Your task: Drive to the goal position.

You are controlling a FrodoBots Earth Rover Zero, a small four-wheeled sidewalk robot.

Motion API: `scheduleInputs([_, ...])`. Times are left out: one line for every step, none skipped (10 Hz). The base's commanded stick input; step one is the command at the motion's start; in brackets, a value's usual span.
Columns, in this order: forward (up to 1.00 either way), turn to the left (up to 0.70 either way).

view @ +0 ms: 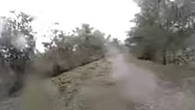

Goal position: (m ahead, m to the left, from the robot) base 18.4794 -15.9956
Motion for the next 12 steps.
scheduleInputs([0.85, -0.34])
scheduleInputs([0.85, -0.31])
scheduleInputs([0.85, -0.13])
scheduleInputs([0.85, 0.00])
scheduleInputs([0.85, 0.00])
scheduleInputs([0.85, 0.00])
scheduleInputs([0.85, 0.00])
scheduleInputs([0.85, 0.00])
scheduleInputs([0.85, 0.00])
scheduleInputs([0.85, 0.00])
scheduleInputs([0.85, 0.00])
scheduleInputs([0.85, 0.00])
